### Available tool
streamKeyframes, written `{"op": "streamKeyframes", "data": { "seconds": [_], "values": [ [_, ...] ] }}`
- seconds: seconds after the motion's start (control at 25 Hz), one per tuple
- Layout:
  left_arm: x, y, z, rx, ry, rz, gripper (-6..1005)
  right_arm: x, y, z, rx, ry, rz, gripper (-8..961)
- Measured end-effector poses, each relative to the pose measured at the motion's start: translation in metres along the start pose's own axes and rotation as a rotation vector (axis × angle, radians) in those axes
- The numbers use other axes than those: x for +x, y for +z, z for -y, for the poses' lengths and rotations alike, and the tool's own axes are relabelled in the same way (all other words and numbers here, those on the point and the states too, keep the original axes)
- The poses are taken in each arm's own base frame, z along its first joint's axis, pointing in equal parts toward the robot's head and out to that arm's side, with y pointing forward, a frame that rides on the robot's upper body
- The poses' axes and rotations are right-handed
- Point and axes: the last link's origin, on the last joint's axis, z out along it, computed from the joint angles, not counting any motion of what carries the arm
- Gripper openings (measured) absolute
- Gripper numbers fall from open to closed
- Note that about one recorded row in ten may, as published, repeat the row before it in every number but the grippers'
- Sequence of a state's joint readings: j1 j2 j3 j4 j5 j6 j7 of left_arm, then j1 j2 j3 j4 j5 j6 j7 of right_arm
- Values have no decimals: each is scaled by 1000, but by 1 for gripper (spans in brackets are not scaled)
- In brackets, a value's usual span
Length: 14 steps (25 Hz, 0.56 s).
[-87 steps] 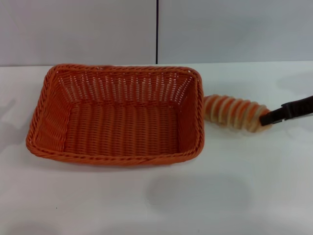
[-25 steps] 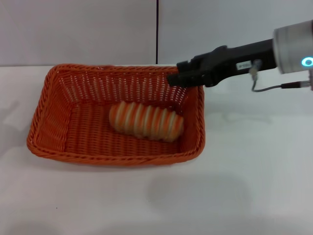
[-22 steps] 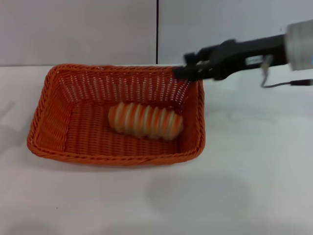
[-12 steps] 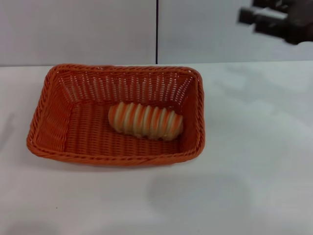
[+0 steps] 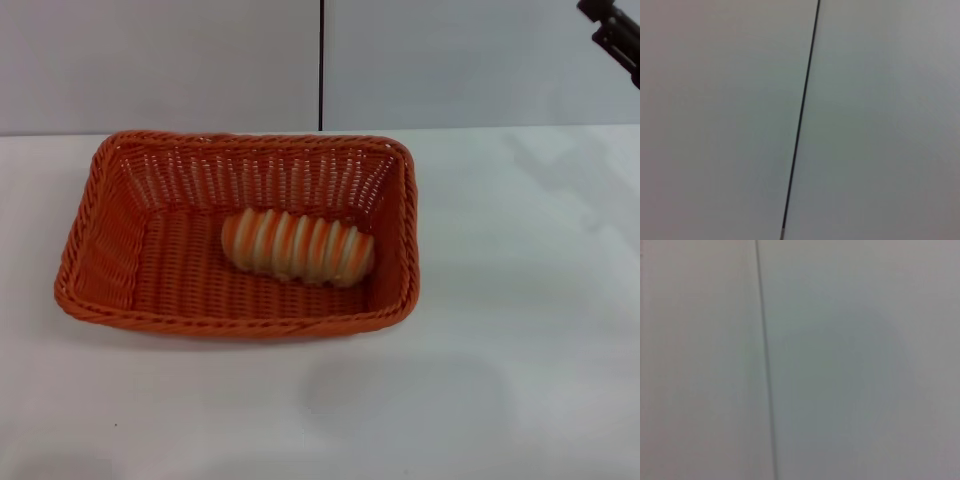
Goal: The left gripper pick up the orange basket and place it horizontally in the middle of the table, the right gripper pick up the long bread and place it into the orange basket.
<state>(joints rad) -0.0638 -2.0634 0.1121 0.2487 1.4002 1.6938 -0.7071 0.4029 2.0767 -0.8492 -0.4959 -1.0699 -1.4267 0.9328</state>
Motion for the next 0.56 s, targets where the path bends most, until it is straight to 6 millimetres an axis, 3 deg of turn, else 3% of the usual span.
{"op": "streamKeyframes", "data": {
  "seconds": [0.56],
  "values": [
    [2, -1, 5, 33, 29, -12, 750, 9, -14, -10, 30, 63, 69, 723]
  ]
}}
